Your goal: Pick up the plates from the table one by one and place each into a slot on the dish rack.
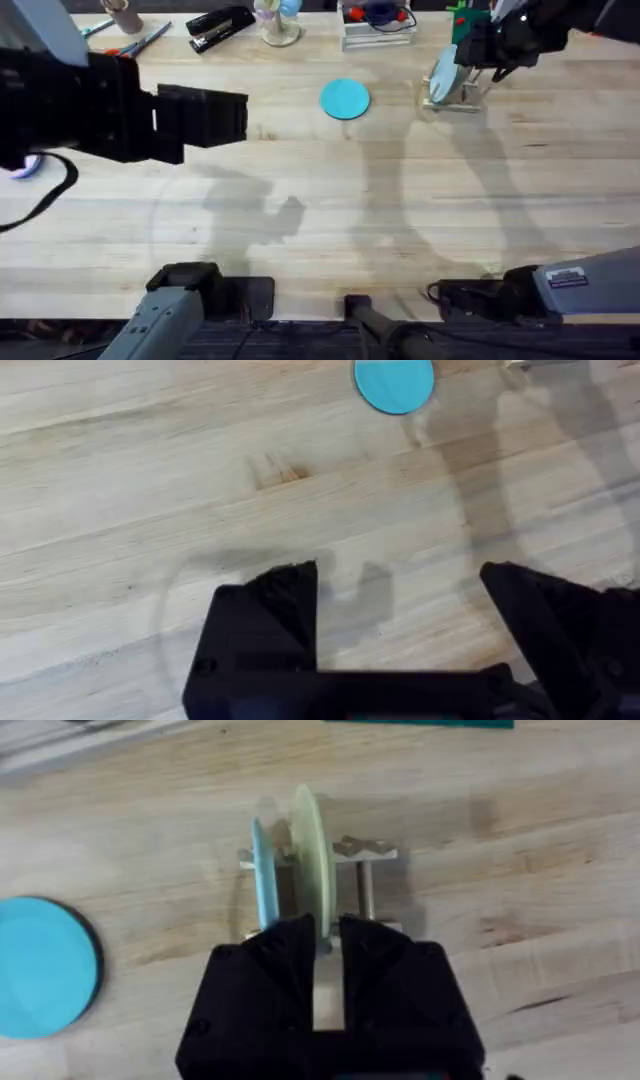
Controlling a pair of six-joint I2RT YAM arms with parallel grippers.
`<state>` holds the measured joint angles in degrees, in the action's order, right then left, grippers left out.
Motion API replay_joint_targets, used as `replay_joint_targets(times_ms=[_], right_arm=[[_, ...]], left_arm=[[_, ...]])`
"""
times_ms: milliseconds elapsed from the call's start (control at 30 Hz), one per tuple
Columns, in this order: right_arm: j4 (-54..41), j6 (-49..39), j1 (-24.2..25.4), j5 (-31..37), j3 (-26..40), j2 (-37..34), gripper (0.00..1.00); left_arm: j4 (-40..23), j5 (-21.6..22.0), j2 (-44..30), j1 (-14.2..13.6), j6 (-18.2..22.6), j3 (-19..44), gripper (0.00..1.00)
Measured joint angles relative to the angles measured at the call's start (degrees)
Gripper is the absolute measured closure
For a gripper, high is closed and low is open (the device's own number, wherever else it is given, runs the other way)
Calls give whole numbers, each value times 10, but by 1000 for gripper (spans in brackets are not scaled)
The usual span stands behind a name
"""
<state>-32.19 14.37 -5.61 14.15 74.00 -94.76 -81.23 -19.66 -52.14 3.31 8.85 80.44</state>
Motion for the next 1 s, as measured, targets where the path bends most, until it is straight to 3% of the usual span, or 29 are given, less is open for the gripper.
replay_joint_targets(times_ms=[367,700,1000], right_arm=[[-109,-24,0,0,50,31,723],[-182,-28,0,0,96,112,682],[-223,-28,0,0,102,228,636]], left_arm=[[0,0,0,0,0,0,8],[0,0,0,0,0,0,8],[0,0,0,0,0,0,7]])
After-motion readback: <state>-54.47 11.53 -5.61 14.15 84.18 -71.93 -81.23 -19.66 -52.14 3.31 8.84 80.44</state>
